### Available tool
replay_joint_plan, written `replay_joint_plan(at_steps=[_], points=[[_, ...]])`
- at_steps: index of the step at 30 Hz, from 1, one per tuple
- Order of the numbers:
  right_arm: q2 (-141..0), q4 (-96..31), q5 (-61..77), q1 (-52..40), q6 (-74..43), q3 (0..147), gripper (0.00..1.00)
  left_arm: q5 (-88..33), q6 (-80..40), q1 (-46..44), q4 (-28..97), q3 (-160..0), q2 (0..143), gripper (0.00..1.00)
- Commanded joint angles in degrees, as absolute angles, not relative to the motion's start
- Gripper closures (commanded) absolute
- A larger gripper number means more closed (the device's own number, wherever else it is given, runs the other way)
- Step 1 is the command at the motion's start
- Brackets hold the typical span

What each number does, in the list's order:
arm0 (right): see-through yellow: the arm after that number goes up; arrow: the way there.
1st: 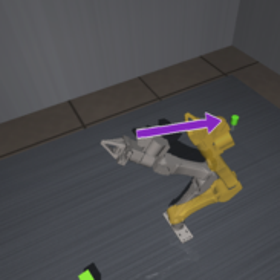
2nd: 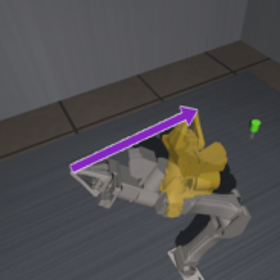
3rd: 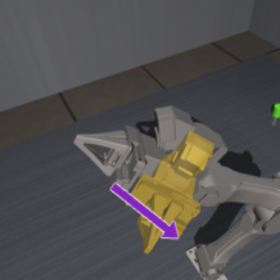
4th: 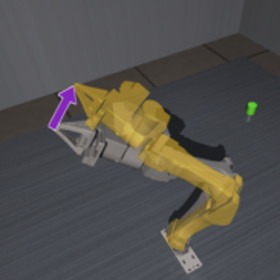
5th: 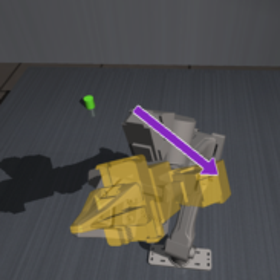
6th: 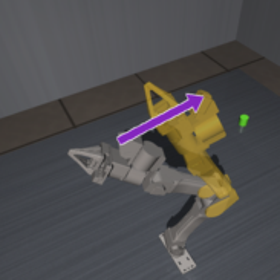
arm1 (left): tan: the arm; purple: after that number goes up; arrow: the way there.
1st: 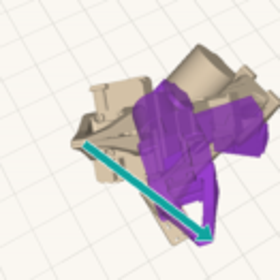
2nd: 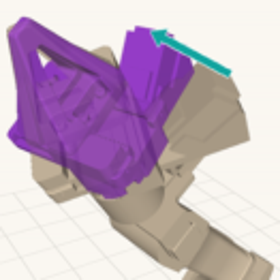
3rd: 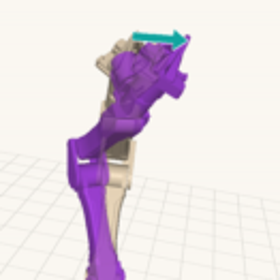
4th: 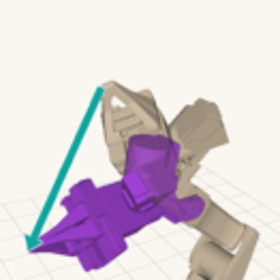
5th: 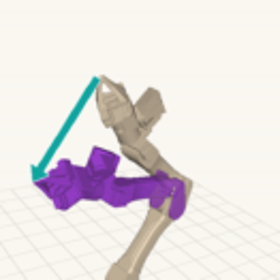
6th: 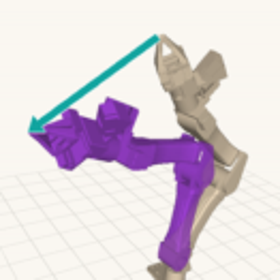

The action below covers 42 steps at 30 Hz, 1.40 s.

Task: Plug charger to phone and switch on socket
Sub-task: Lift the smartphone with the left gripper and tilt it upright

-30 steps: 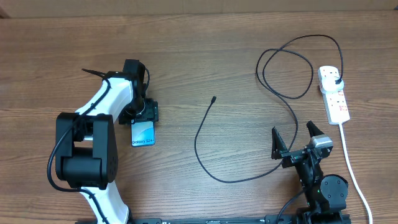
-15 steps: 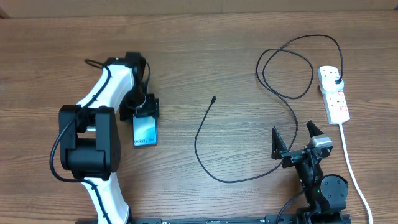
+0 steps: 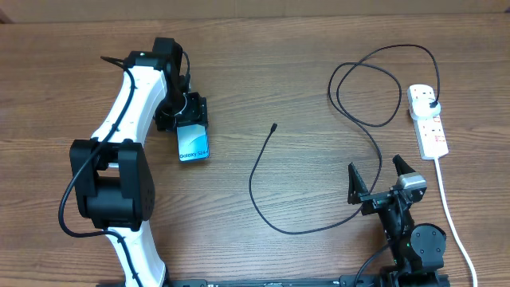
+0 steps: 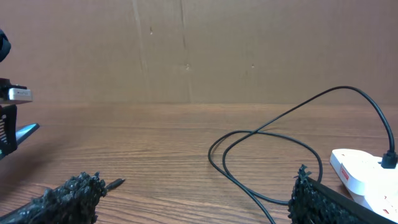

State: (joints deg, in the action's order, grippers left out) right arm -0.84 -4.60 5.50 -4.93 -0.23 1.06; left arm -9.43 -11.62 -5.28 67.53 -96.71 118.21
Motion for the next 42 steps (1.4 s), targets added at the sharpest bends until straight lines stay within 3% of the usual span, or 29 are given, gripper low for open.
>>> replay_joint_plan(at_steps=[1, 28, 42], points=[[-0.34, -4.4, 4.75, -5.19, -0.12, 0.47, 0.0, -14.15, -12.03, -5.69, 67.29, -98.54, 117.99, 0.3], [-0.34, -4.4, 4.75, -5.19, -0.12, 0.47, 0.0, -24.29, -12.93, -5.8, 63.44, -98.54, 117.99, 0.32], [-0.34, -4.4, 4.75, -5.19, -0.12, 0.47, 0.0, -25.06, -13.28, -5.85, 70.11, -103.81, 117.95, 0.34]])
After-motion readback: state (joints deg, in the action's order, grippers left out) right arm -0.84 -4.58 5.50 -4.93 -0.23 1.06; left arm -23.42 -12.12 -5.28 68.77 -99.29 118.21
